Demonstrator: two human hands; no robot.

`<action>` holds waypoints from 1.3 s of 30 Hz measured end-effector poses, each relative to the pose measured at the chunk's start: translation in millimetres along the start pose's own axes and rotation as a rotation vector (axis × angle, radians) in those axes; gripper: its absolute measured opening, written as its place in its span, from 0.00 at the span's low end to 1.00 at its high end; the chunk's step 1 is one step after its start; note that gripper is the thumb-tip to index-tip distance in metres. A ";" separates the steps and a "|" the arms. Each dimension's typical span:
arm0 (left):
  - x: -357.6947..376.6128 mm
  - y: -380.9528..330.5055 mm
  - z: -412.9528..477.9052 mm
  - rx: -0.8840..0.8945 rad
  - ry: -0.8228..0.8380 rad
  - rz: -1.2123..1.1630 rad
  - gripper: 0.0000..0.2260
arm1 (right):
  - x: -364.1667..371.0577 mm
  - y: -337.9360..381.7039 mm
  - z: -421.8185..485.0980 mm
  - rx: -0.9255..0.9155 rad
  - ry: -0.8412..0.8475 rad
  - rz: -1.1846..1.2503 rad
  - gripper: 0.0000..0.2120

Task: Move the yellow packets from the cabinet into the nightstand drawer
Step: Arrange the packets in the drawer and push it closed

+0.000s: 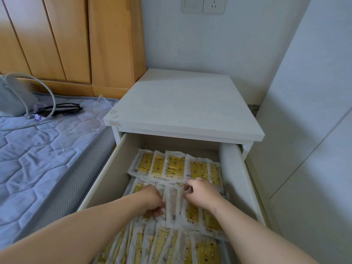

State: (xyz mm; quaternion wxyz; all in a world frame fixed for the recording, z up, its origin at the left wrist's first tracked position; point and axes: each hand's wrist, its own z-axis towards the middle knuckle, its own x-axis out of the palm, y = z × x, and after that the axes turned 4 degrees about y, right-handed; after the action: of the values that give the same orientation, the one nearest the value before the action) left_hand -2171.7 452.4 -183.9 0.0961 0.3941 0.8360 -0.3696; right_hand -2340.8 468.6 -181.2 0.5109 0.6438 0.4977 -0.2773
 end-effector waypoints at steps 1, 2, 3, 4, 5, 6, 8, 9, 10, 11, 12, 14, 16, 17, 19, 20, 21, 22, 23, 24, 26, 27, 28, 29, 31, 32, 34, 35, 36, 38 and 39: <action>-0.9 1.2 -1.5 -0.041 0.006 -0.095 0.03 | 0.2 0.0 -0.4 0.000 0.001 0.010 0.13; -2.3 2.1 -2.2 -0.074 0.004 -0.168 0.02 | 0.4 0.5 -0.1 -0.002 0.001 0.017 0.13; -3.2 2.7 -2.5 -0.096 -0.001 -0.233 0.02 | 0.7 0.5 0.3 -0.005 0.001 0.020 0.13; -3.8 2.6 -2.7 -0.110 -0.009 -0.287 0.02 | 0.9 0.7 0.9 -0.007 0.001 0.019 0.13; -3.6 2.5 -3.4 -0.123 -0.017 -0.328 0.03 | 1.5 0.9 1.4 -0.009 0.005 0.016 0.13; -3.0 2.5 -3.5 -0.135 -0.026 -0.353 0.06 | 2.0 1.3 1.6 -0.012 0.008 0.009 0.13; 0.1 2.2 -5.3 -0.146 -0.037 -0.341 0.07 | 3.1 2.0 2.2 -0.018 0.021 -0.013 0.13; 1.6 2.8 -5.4 -0.133 -0.039 -0.288 0.06 | 3.6 2.7 2.2 -0.021 0.029 -0.019 0.13; 2.5 3.3 -5.0 -0.106 -0.043 -0.212 0.06 | 4.4 3.6 2.4 -0.025 0.037 -0.022 0.13; 2.0 3.3 -5.1 -0.070 -0.050 -0.120 0.06 | 4.7 4.4 2.3 -0.029 0.042 -0.025 0.14; 0.5 3.3 -4.8 -0.028 -0.058 -0.011 0.07 | 4.5 5.0 2.3 -0.032 0.044 -0.027 0.14; -4.4 1.8 -5.5 0.059 -0.112 0.267 0.09 | 2.6 4.9 2.3 -0.025 0.039 -0.030 0.14; -6.7 -2.0 -10.8 0.143 -0.228 0.544 0.09 | -0.8 3.6 0.5 0.009 0.035 -0.048 0.12; -6.1 -3.3 -12.9 0.205 -0.277 0.635 0.09 | -2.6 2.3 -1.0 0.032 0.045 -0.065 0.11; -1.8 -2.5 -13.3 0.357 -0.292 0.736 0.13 | -3.9 -0.6 -3.2 0.064 0.107 -0.127 0.14; 2.1 -0.9 -12.8 0.421 -0.248 0.796 0.18 | -3.1 -2.5 -5.4 0.078 0.152 -0.164 0.16; 5.4 1.5 -12.2 0.464 -0.194 0.874 0.22 | -2.2 -4.1 -7.4 0.094 0.194 -0.199 0.18; 9.0 4.0 -12.6 0.477 -0.147 0.956 0.26 | -1.3 -5.8 -10.1 0.110 0.230 -0.236 0.19; 11.5 6.7 -13.2 0.464 -0.117 1.020 0.29 | -0.1 -7.1 -11.7 0.120 0.258 -0.276 0.20; 13.5 9.2 -13.6 0.445 -0.107 1.055 0.32 | 0.5 -8.1 -13.1 0.123 0.274 -0.313 0.21; 15.8 9.8 -15.9 0.446 -0.137 1.063 0.35 | 0.7 -8.5 -13.9 0.120 0.273 -0.348 0.23; 16.4 8.0 -18.1 0.470 -0.164 1.065 0.35 | 0.7 -7.8 -13.6 0.117 0.263 -0.339 0.23; 16.7 5.3 -20.2 0.504 -0.191 1.071 0.34 | 0.4 -7.2 -12.5 0.112 0.245 -0.315 0.22; 16.9 3.2 -21.7 0.542 -0.204 1.077 0.33 | -0.5 -6.4 -11.7 0.104 0.224 -0.279 0.21; 19.3 2.4 -24.1 0.578 -0.150 1.098 0.30 | -2.3 -5.0 -11.6 0.085 0.194 -0.206 0.20; 21.1 3.4 -24.3 0.568 -0.091 1.115 0.30 | -3.4 -4.7 -12.7 0.080 0.188 -0.178 0.20; 24.0 6.3 -24.2 0.531 0.016 1.149 0.32 | -4.3 -6.1 -14.5 0.081 0.195 -0.143 0.22; 25.5 6.4 -23.7 0.522 0.046 1.169 0.33 | -3.8 -7.7 -15.1 0.089 0.205 -0.136 0.23; 26.7 6.5 -23.4 0.526 0.056 1.189 0.35 | -3.2 -9.0 -15.3 0.099 0.217 -0.135 0.23; 29.8 6.2 -24.3 0.549 0.051 1.224 0.38 | -1.5 -10.2 -14.7 0.111 0.232 -0.131 0.23; 31.5 6.8 -24.7 0.549 0.051 1.238 0.41 | -0.7 -10.0 -13.4 0.112 0.232 -0.123 0.22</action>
State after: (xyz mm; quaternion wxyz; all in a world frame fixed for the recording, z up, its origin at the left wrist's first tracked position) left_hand -2184.7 490.9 -184.3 0.1668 0.8190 0.3339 -0.4359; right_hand -2352.4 480.7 -180.1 0.3952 0.6675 0.5754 -0.2591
